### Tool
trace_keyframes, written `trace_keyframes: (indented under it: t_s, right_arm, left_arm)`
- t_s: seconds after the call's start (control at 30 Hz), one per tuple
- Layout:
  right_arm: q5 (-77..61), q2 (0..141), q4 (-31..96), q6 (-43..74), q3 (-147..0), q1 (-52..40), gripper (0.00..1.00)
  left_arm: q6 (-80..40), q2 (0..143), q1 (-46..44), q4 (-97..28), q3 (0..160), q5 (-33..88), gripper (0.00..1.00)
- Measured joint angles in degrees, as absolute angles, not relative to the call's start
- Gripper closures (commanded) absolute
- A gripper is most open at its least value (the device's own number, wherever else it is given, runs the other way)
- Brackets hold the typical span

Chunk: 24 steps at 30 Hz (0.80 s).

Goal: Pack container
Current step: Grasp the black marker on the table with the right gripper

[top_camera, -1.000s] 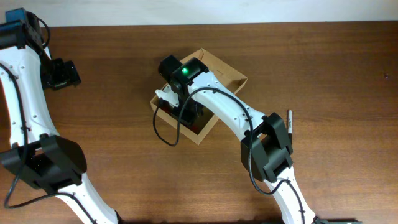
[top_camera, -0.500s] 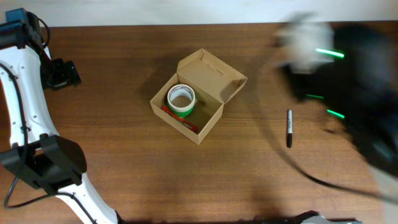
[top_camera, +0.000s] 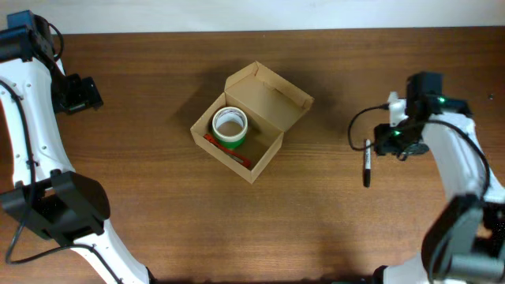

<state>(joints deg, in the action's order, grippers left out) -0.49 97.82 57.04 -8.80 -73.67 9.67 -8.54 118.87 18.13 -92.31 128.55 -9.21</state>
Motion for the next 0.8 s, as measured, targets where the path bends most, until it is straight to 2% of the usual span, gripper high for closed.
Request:
trace_keyframes:
  t_s: [0.4,0.6,0.63,0.8]
  right_arm:
    - [-4.47,109.86,53.71,-7.2,-73.69,9.67,0.46]
    - [-4.64,111.83,53.32,-6.17,-73.69,9.67,0.54]
    - [-4.64,111.94,53.21,-6.02,-73.69,9.67,0.57]
    - [-4.51,112.57,51.94,-4.97,-73.1,9.67,0.85]
  left_arm:
    - [-8.54,118.87,18.13,-92.33,128.55,-9.21,0.0]
    - [-8.54,118.87,18.13,-92.33,128.55,-9.21,0.0]
    - [-8.54,118.87,18.13,-92.33,128.55,-9.21,0.0]
    - [-8.54,118.87,18.13,-92.33,128.55,-9.21,0.0]
